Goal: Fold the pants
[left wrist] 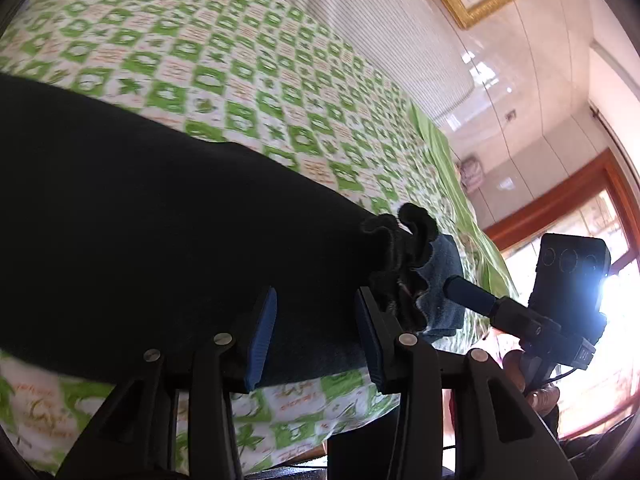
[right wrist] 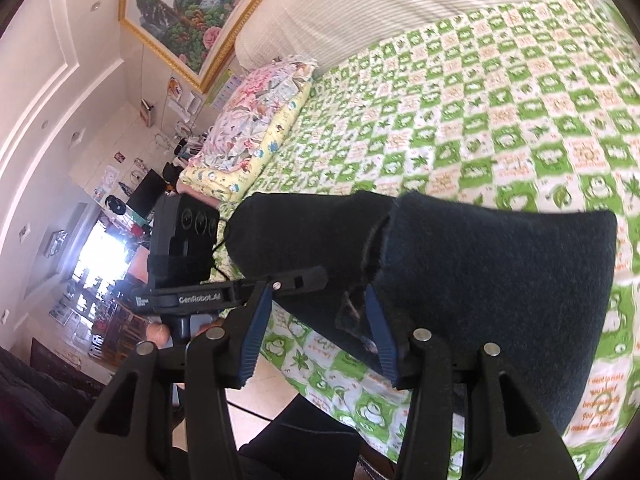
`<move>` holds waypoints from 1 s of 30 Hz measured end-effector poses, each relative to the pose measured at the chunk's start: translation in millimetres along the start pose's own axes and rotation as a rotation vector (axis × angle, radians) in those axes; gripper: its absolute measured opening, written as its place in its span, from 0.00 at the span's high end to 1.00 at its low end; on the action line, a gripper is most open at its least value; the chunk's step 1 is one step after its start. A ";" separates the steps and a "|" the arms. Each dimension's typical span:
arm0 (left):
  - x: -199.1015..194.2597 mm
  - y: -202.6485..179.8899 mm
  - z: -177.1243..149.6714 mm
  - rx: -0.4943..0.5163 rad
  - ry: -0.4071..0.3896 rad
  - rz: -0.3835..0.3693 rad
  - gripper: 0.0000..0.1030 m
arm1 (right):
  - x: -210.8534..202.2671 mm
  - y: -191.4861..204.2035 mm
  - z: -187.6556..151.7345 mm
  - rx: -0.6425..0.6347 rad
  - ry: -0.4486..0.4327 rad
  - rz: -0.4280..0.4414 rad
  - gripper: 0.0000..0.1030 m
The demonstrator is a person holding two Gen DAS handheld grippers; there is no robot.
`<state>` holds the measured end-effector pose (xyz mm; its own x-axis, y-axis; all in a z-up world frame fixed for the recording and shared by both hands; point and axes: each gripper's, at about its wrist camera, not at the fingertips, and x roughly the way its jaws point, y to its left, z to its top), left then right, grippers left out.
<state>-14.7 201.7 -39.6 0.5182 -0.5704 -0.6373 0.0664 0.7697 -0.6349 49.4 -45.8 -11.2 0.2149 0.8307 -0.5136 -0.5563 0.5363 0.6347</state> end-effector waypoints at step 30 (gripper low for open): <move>-125.6 122.8 -28.9 -0.423 -0.347 0.159 0.52 | 96.7 78.7 63.3 -0.219 0.136 0.086 0.44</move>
<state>-96.3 359.6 -50.2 0.7483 -0.2743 -0.6039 -0.3457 0.6158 -0.7080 77.2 86.1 25.6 0.0580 0.8359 -0.5458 -0.7315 0.4076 0.5466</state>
